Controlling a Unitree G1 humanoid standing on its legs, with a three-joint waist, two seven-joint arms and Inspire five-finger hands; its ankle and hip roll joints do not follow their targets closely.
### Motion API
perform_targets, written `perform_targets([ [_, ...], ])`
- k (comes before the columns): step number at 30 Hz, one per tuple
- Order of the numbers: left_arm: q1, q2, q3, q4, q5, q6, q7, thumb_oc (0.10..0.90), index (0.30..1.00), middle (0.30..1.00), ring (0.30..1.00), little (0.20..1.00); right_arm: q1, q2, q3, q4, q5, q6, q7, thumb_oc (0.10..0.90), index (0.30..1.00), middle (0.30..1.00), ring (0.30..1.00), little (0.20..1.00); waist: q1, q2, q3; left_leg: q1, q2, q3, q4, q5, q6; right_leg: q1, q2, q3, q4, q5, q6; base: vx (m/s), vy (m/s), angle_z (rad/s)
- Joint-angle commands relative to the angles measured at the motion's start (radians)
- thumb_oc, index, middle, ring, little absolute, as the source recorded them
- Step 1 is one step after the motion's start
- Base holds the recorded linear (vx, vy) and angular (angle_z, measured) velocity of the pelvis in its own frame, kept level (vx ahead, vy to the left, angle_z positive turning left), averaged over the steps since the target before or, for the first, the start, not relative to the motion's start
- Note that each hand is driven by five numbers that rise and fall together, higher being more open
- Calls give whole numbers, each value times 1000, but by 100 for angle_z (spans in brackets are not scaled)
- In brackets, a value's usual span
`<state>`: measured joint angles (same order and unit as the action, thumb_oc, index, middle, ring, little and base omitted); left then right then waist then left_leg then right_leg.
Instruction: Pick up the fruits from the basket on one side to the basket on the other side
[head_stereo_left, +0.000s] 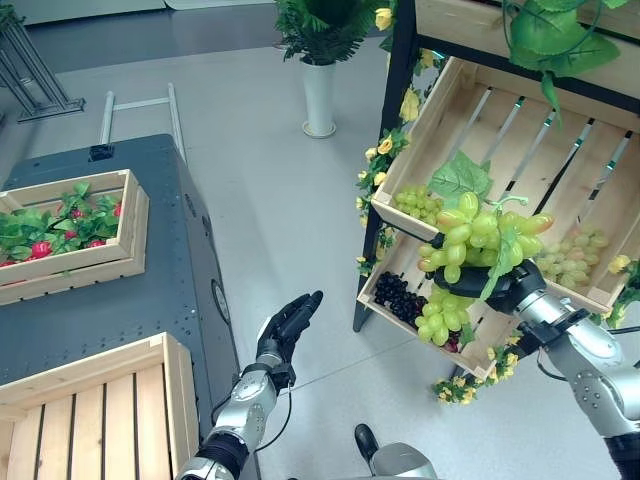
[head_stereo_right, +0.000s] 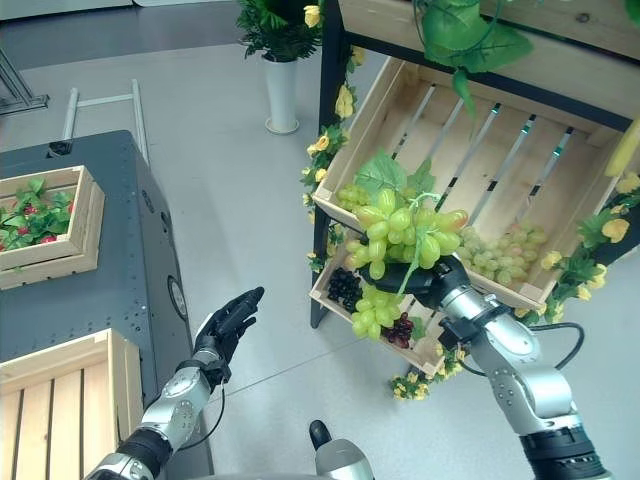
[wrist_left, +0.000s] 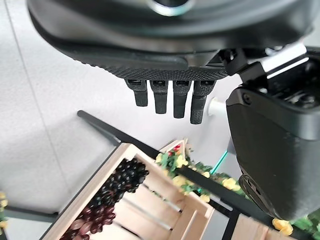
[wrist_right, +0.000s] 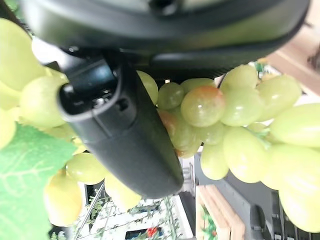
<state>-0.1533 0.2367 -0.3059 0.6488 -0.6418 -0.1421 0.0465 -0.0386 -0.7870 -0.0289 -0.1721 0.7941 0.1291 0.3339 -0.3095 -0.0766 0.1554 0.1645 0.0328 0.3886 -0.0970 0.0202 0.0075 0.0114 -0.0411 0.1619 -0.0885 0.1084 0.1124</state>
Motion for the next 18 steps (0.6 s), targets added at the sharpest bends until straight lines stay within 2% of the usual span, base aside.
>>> perform_targets([
  [1, -70, 1, -15, 5, 2, -70, -15, 800, 900, 900, 900, 900, -197, -68, -168, -31, 81, -154, 23, 400, 300, 300, 300, 300, 12, 12, -65, 34, 2, -30, 20, -136, 9, 33, 33, 18, 3, -24, -5, 11, 31, -6],
  [10, -54, 12, -32, 26, 10, -63, -29, 800, 900, 900, 900, 900, -277, -161, -200, 95, 99, -198, -10, 400, 300, 300, 300, 300, 24, 2, -92, 31, 6, -36, 17, -138, 9, 33, 38, 11, 1, -26, -3, -2, 4, -2],
  [14, -50, 16, -36, 17, 14, -52, -35, 800, 900, 900, 900, 900, -320, -193, -196, 158, -66, -263, -67, 400, 300, 300, 300, 300, 36, -2, -97, 30, 7, -48, 19, -140, 9, 37, 37, 3, 1, -28, -3, 0, 0, 0],
  [15, -44, 19, -37, 12, 15, -51, -33, 800, 900, 900, 900, 900, -345, -250, -182, 195, -187, -308, -118, 400, 300, 300, 300, 300, 42, -3, -99, 31, 6, -55, 16, -138, 9, 37, 38, 1, 1, -29, -2, 0, 0, 0],
  [16, -42, 20, -38, 11, 13, -51, -33, 800, 900, 900, 900, 900, -352, -266, -178, 207, -213, -315, -129, 400, 300, 300, 300, 300, 44, -3, -100, 30, 6, -57, 15, -137, 9, 37, 38, 1, 1, -30, -2, -14, -12, 3],
  [18, -32, 28, -32, 12, 4, -54, -42, 800, 900, 900, 900, 900, -381, -337, -166, 252, -356, -345, -189, 400, 300, 300, 300, 300, 51, -3, -104, 29, 6, -60, 12, -133, 7, 36, 38, -5, 1, -29, -3, -42, -36, 7],
])
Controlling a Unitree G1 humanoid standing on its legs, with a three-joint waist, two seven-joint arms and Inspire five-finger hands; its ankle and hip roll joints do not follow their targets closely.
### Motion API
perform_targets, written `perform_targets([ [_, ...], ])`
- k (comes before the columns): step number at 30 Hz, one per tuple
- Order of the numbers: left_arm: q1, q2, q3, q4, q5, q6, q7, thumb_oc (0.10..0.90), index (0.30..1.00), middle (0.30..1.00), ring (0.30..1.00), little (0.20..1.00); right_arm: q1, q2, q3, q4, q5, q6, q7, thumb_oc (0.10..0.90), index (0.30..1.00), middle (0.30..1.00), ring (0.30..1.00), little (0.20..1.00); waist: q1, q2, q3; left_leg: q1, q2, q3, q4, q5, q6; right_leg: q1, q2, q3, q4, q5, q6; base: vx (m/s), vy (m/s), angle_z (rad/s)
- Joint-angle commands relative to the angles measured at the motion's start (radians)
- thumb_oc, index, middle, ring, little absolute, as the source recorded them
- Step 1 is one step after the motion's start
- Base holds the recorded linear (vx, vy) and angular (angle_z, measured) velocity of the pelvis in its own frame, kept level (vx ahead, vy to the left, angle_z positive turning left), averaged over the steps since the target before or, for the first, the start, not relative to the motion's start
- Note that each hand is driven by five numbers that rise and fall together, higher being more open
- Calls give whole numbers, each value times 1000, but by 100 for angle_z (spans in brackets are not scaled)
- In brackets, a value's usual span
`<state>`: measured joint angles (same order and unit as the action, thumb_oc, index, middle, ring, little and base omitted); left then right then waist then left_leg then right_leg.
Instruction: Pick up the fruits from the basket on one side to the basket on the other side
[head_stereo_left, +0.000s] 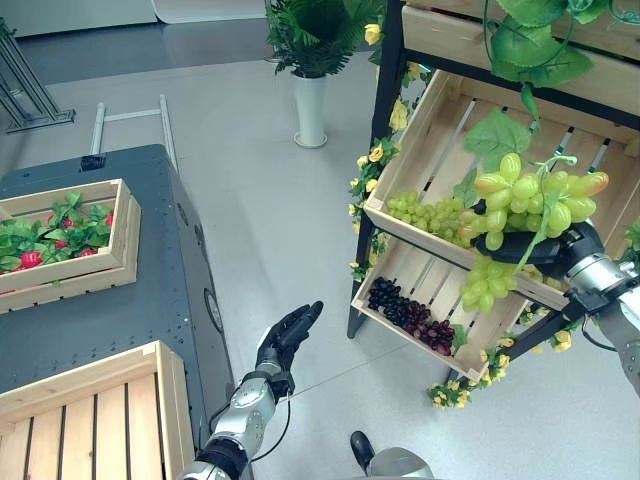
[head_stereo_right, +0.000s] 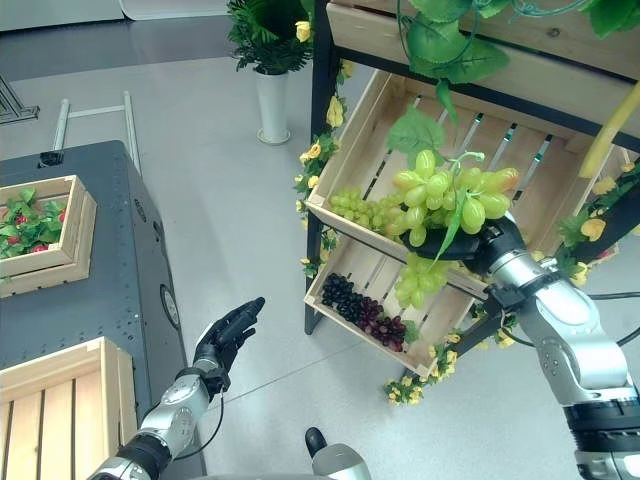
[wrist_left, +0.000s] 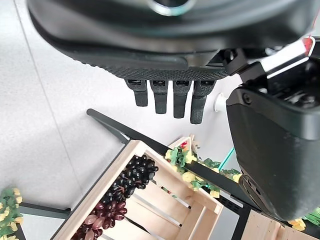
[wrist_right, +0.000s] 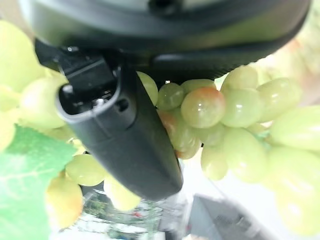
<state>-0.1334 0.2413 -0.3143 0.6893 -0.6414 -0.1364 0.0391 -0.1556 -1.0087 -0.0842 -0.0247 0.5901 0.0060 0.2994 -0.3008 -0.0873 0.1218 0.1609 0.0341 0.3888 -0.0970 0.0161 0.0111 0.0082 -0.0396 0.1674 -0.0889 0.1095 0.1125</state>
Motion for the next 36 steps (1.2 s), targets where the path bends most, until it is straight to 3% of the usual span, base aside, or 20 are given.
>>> perform_targets([
  [1, -52, 24, -22, -28, 4, -59, -37, 800, 900, 900, 900, 900, -270, -127, -104, 113, -164, -228, -164, 400, 300, 300, 300, 300, 45, -1, -70, 24, 6, -50, 14, -109, 2, 32, 37, -7, 2, -15, -9, -68, -67, 8],
  [5, -25, 35, -17, -9, -9, -68, -73, 800, 900, 900, 900, 900, -335, -245, -27, 191, -263, -266, -277, 400, 300, 300, 300, 300, 69, -7, -82, 18, 4, -75, 10, -102, 1, 33, 38, -21, 2, -16, -9, -14, -25, 3],
  [9, -29, 34, -22, 8, -12, -67, -83, 800, 900, 900, 900, 900, -393, -245, 21, 240, -382, -296, -384, 400, 300, 300, 300, 300, 86, -8, -86, 13, 2, -89, 10, -100, 2, 35, 35, -35, 2, -19, -9, 8, -14, 4],
  [13, -33, 34, -23, 19, -9, -61, -110, 800, 900, 900, 900, 900, -452, -254, 83, 273, -540, -277, -489, 400, 300, 300, 300, 300, 110, -8, -89, 8, -2, -102, 10, -98, 5, 34, 31, -48, 2, -21, -8, 7, -13, 6],
  [18, -39, 29, -17, 40, -3, -61, -132, 800, 900, 900, 900, 900, -474, -265, 150, 312, -668, -242, -490, 400, 300, 300, 300, 300, 122, -6, -91, 5, -6, -110, 10, -98, 5, 34, 26, -60, 2, -25, -5, 3, -5, 13],
  [21, -44, 26, -16, 49, -3, -61, -134, 800, 900, 900, 900, 900, -485, -264, 179, 329, -674, -226, -475, 400, 300, 300, 300, 300, 124, -6, -92, 4, -6, -111, 10, -98, 5, 34, 24, -64, 2, -27, -5, 4, 4, 7],
  [27, -61, 21, -16, 56, -1, -43, -132, 800, 900, 900, 900, 900, -504, -200, 247, 413, -684, -173, -436, 400, 300, 300, 300, 300, 135, -6, -86, 4, -7, -114, 12, -99, 5, 36, 19, -76, 2, -28, -6, 1, 1, 2],
  [36, -90, 8, -36, 56, -31, -26, -106, 800, 900, 900, 900, 900, -499, -65, 298, 613, -742, -65, -510, 400, 300, 300, 300, 300, 147, 4, -72, 4, -11, -117, 12, -99, 10, 36, 18, -79, 2, -23, -10, 0, 0, 0],
])
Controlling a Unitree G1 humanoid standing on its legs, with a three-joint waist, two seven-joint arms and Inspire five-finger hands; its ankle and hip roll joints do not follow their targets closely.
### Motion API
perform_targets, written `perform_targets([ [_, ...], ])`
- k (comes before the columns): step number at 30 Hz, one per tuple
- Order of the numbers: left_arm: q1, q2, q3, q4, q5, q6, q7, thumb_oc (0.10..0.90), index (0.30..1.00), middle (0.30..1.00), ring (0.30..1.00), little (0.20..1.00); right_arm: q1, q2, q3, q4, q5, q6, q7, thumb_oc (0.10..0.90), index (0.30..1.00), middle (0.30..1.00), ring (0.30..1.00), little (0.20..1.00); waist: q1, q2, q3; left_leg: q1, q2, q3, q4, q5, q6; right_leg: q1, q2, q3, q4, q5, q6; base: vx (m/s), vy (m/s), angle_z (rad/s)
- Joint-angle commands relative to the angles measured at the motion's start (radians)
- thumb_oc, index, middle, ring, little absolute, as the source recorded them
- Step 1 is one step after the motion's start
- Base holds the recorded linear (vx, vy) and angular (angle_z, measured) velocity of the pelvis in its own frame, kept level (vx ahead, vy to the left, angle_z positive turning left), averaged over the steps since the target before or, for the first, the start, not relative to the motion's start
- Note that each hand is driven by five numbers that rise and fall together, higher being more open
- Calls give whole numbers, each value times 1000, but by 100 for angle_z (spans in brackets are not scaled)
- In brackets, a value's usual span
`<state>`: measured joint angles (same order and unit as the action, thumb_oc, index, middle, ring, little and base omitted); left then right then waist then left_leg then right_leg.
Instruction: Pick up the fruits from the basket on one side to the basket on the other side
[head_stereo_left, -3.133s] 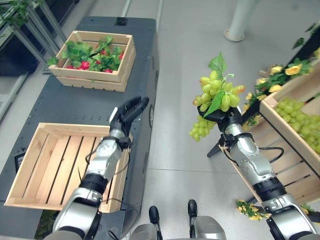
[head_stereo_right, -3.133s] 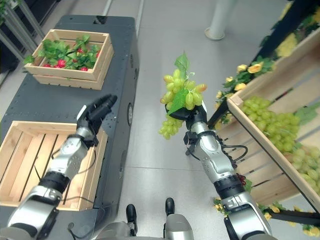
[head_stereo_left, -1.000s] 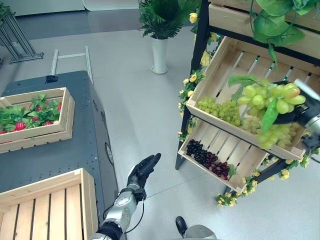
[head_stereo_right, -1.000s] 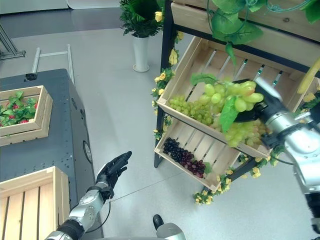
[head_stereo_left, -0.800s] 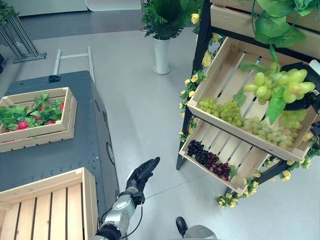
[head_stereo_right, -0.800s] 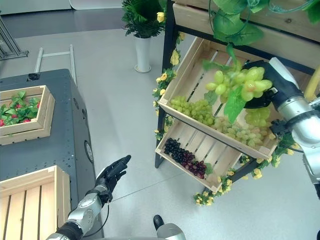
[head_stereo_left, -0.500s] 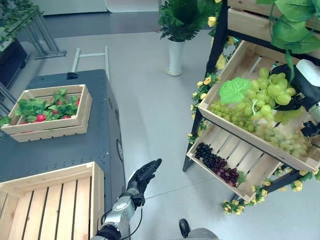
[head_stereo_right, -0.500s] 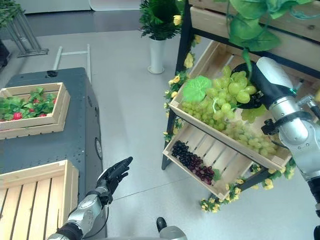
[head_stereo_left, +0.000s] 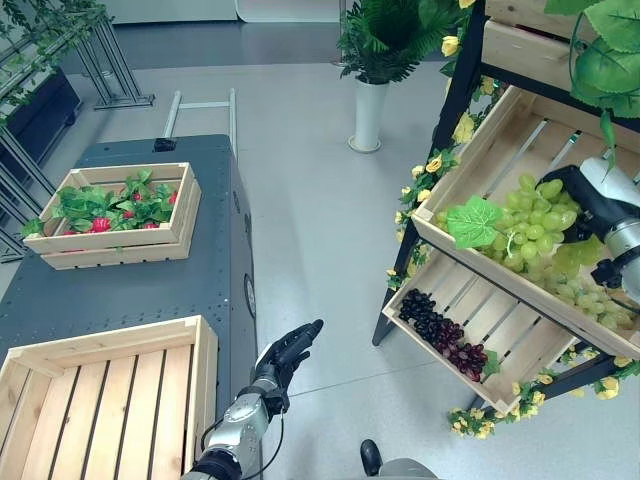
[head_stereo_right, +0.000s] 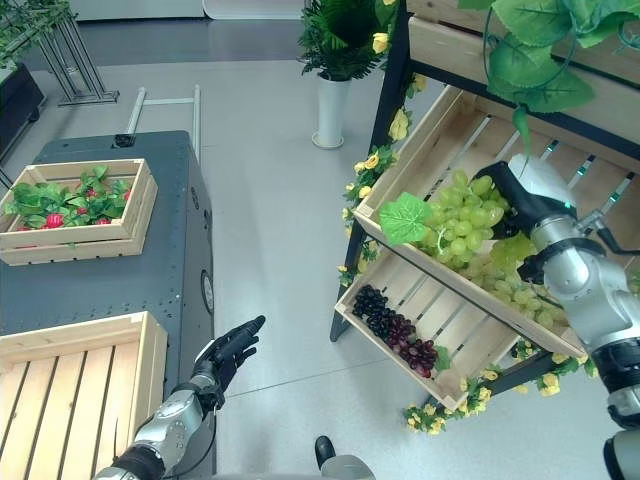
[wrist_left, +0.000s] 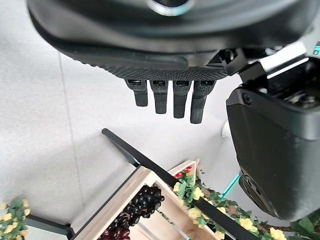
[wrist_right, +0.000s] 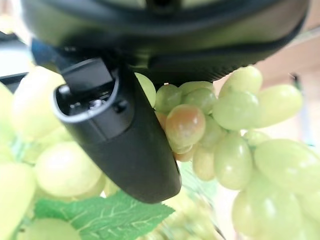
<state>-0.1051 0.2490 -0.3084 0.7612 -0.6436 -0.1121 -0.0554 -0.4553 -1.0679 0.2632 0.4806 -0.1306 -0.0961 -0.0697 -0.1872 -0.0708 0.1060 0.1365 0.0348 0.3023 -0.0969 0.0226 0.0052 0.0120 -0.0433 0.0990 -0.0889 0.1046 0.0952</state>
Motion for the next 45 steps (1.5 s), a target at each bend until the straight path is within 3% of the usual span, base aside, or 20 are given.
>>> perform_targets([
  [1, -119, 0, -44, -18, -32, -50, -7, 800, 900, 900, 900, 900, -190, 11, -50, 147, -24, 50, -151, 400, 300, 300, 300, 300, 35, -11, -53, 28, -11, -30, 13, -106, 17, 32, 22, -9, 2, -18, 7, 0, 0, 0],
  [5, -121, 4, -41, -22, -36, -45, 1, 800, 900, 900, 900, 900, -179, 38, -45, 215, 7, 97, -125, 400, 300, 300, 300, 300, 38, -9, -44, 25, -11, -28, 17, -107, 17, 30, 21, -5, 2, -14, 6, 0, 0, 0],
  [6, -122, 6, -38, -25, -36, -41, 3, 800, 900, 900, 900, 900, -178, 43, -42, 239, 17, 113, -117, 800, 900, 900, 900, 900, 40, -9, -40, 22, -10, -27, 20, -107, 17, 29, 20, -4, 2, -13, 5, 0, 0, 0],
  [13, -114, 11, -35, -31, -26, -32, -9, 800, 900, 900, 900, 900, -181, 35, -46, 279, 60, 90, -91, 800, 900, 900, 900, 900, 41, -10, -34, 24, -10, -26, 18, -107, 18, 28, 24, 5, 2, -10, 2, 0, 0, 0],
  [25, -108, 7, -32, -52, -8, -24, -3, 800, 900, 900, 900, 900, -137, 33, -90, 161, 77, 96, -85, 800, 900, 900, 900, 900, 22, -8, -35, 25, -13, -21, 19, -114, 20, 25, 27, 22, 2, -14, 1, 0, 0, 0],
  [45, -47, -2, 13, -20, 65, -50, -22, 800, 900, 900, 900, 900, 19, 60, -254, -341, -91, 56, -94, 800, 900, 900, 900, 900, -22, 7, -55, 38, -18, -7, 14, -122, 25, 29, 35, 45, 3, -27, 1, 1, 0, 0],
])
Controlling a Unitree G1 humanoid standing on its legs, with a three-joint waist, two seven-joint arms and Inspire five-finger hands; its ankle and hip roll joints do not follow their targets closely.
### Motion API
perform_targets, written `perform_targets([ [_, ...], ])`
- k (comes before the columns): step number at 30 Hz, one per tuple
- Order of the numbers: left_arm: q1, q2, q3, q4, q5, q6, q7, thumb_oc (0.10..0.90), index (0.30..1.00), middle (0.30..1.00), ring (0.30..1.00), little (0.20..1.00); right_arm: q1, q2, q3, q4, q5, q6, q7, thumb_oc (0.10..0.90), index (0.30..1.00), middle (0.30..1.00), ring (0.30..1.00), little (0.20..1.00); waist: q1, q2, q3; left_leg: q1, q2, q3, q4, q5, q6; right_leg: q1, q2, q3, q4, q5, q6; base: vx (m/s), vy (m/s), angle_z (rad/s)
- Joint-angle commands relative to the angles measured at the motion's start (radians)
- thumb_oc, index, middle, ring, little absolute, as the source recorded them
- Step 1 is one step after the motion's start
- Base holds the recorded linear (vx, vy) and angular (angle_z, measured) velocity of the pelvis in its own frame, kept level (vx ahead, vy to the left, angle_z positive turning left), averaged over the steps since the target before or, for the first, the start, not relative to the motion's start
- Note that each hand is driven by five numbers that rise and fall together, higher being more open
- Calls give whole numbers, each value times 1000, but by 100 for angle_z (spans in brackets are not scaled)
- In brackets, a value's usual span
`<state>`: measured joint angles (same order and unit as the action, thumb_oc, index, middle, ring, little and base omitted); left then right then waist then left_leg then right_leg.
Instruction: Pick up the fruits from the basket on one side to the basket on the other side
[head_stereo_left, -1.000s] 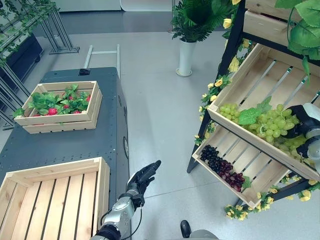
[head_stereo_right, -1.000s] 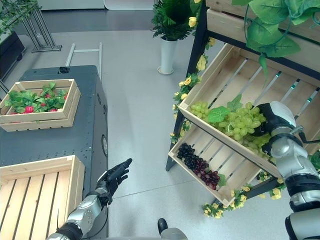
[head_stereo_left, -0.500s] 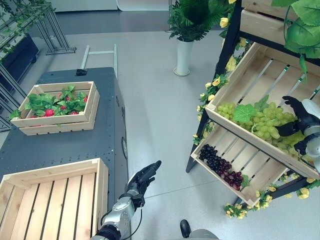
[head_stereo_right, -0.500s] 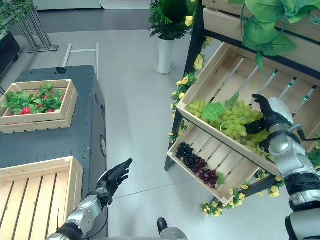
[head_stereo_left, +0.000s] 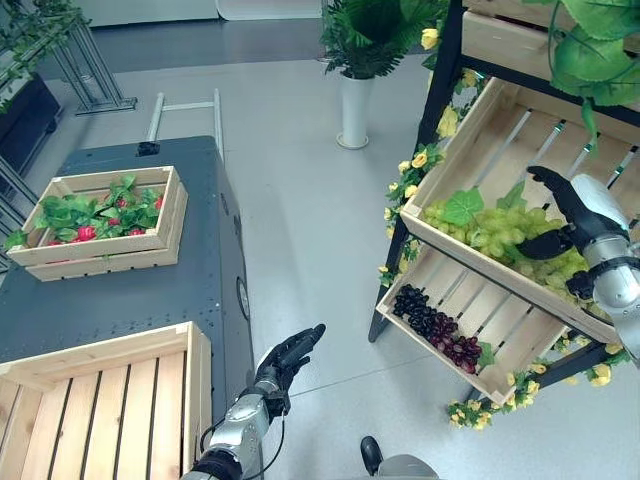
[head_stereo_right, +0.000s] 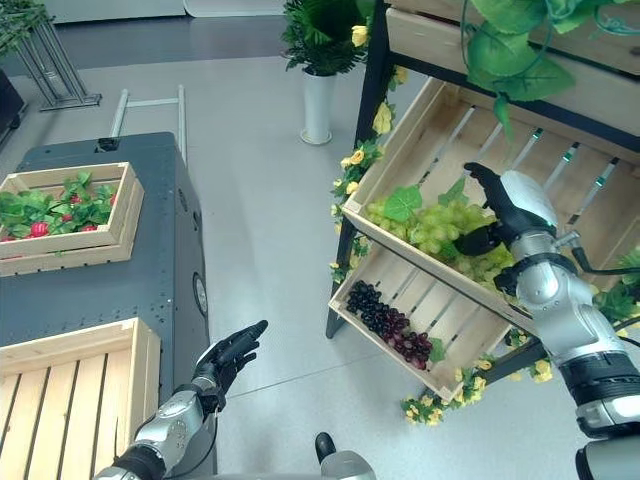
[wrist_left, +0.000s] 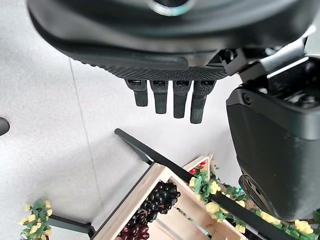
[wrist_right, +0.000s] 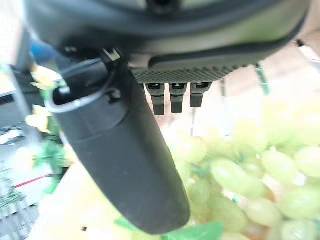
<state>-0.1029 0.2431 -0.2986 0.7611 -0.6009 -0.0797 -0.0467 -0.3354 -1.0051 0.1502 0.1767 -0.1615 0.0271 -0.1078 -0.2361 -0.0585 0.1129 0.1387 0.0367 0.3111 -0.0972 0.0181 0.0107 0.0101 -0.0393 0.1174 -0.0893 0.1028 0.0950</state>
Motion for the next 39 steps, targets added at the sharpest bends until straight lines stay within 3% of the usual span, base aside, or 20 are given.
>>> perform_targets([
  [1, -48, 3, 5, -17, 22, -84, -32, 800, 900, 900, 900, 900, -94, -3, -144, -49, -70, -66, -49, 800, 900, 900, 900, 900, 25, -5, -63, 36, -21, -14, 14, -118, 19, 31, 32, 27, 3, -26, 1, 13, 7, -3],
  [3, -46, 4, 9, -13, 24, -86, -38, 800, 900, 900, 900, 900, -81, -7, -152, -69, -83, -58, -34, 800, 900, 900, 900, 900, 23, -3, -65, 36, -21, -13, 13, -118, 19, 30, 32, 28, 4, -26, 1, 3, 2, -2],
  [5, -43, 5, 19, -9, 25, -90, -47, 800, 900, 900, 900, 900, -42, -35, -163, -118, -126, 15, 72, 800, 900, 900, 900, 900, 13, -3, -66, 37, -21, -5, 14, -119, 19, 29, 33, 30, 5, -26, 2, 0, 0, 0],
  [11, -55, 12, 30, -11, 22, -82, -34, 800, 900, 900, 900, 900, 11, -106, -188, -164, -172, 100, 200, 800, 900, 900, 900, 900, -13, -4, -66, 47, -19, 1, 13, -141, 22, 32, 37, 36, 7, -38, 12, 26, 21, -2],
  [16, -56, 16, 37, -13, 19, -83, -22, 800, 900, 900, 900, 900, 32, -145, -213, -205, -129, 107, 224, 800, 900, 900, 900, 900, -26, -9, -63, 48, -16, 13, 13, -140, 23, 26, 42, 48, 10, -35, 16, -19, -7, -5],
  [29, -28, 15, 71, 1, 21, -89, -23, 800, 900, 900, 900, 900, 214, -118, -386, -445, -123, 24, 247, 800, 900, 900, 900, 900, -59, 6, -70, 46, -18, 37, 13, -144, 27, 12, 49, 68, 19, -38, 21, 1, 5, -6],
  [35, -14, 11, 79, 18, 9, -109, -21, 800, 900, 900, 900, 900, 288, -96, -457, -556, -93, -77, 216, 800, 900, 900, 900, 900, -79, 14, -68, 51, -19, 55, 17, -150, 31, 5, 52, 81, 25, -40, 26, 1, 6, -2],
  [39, -6, 8, 80, 22, 7, -112, -25, 800, 900, 900, 900, 900, 306, -67, -475, -607, -49, -193, 146, 800, 900, 900, 900, 900, -81, 21, -66, 51, -19, 59, 20, -153, 34, 4, 51, 85, 28, -42, 27, 6, 16, -4],
])
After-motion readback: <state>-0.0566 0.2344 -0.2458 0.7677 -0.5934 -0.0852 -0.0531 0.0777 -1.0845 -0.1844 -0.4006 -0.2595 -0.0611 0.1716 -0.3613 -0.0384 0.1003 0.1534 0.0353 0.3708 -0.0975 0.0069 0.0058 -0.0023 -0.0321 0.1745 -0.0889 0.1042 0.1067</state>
